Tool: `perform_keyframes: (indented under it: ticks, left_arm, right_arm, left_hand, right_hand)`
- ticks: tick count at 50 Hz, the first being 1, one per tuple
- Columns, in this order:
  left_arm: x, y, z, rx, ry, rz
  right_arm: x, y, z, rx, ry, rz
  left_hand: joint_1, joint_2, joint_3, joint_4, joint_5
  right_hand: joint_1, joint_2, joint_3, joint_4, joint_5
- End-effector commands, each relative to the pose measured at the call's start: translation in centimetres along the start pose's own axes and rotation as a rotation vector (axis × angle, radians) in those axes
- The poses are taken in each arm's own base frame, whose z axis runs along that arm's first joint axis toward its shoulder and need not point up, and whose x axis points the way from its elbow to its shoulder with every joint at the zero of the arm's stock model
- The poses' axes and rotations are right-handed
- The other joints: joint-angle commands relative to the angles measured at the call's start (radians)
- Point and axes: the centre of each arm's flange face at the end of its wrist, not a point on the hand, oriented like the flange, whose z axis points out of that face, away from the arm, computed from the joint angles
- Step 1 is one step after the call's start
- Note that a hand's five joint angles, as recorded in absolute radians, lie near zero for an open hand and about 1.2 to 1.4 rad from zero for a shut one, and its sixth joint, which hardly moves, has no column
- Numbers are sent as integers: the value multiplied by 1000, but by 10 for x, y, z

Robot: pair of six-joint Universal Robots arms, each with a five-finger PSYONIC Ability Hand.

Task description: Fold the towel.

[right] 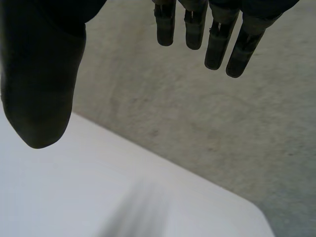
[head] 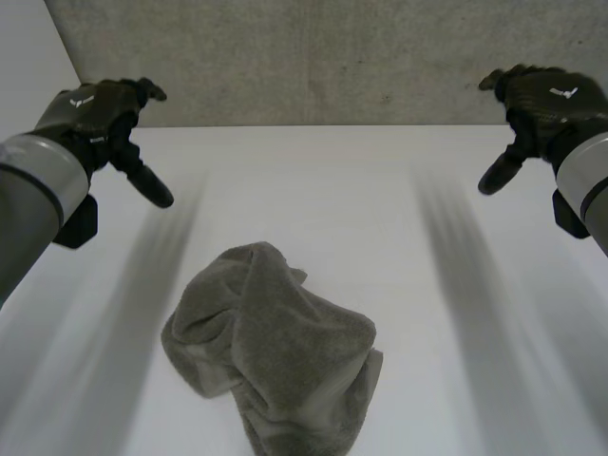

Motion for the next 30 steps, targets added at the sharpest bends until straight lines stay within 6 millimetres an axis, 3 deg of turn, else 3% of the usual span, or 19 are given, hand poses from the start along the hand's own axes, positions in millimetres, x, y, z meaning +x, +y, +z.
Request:
perform_keyframes:
  ticks: [1,3,5,8,10,11,13,17,22,26,30]
  left_arm:
    - [-1,22,-35,-84,18,57]
    - [0,32,-45,-110,37,89]
    - [4,56,-63,-165,107,159]
    - [7,70,-70,-188,149,190]
    - [11,96,-80,-216,220,231]
    - [11,96,-80,-216,221,231]
    - [14,117,-87,-233,267,258]
    - [14,134,-92,-268,284,280]
    - [15,151,-100,-317,298,287]
    - [15,161,-95,-331,297,286]
    - [15,165,-87,-318,294,287]
  right_arm:
    - [-27,26,-30,-142,-286,-88]
    - [-37,36,-40,-170,-383,-100]
    - [-45,43,-49,-180,-461,-108]
    - [-59,57,-69,-198,-599,-130]
    - [-67,63,-79,-198,-670,-143]
    - [-73,70,-86,-201,-720,-162]
    - [-80,77,-92,-201,-764,-180]
    - [-98,91,-107,-181,-842,-223]
    - [-106,101,-113,-176,-879,-232]
    - [-111,108,-116,-192,-901,-231]
    - [-130,122,-127,-204,-980,-249]
  left_hand:
    - [87,82,86,88,-91]
    - [141,135,139,141,-38]
    - [149,144,148,150,-29]
    - [143,138,142,144,-35]
    - [146,141,145,147,-32]
    - [146,141,145,147,-32]
    - [152,147,151,153,-27]
    - [178,173,177,179,0]
    - [208,203,207,209,29]
    - [205,200,204,206,26]
    - [199,194,198,200,20]
  right_hand:
    - [-52,-76,-70,-78,-54]
    - [-52,-76,-70,-78,-54]
    - [-52,-76,-70,-78,-54]
    - [-52,-76,-70,-78,-54]
    - [-52,-76,-70,-78,-54]
    - [-52,-76,-70,-78,-54]
    - [-52,-76,-70,-78,-54]
    - [28,5,11,2,26]
    - [104,81,87,78,103]
    - [122,99,105,96,121]
    - [116,93,99,90,115]
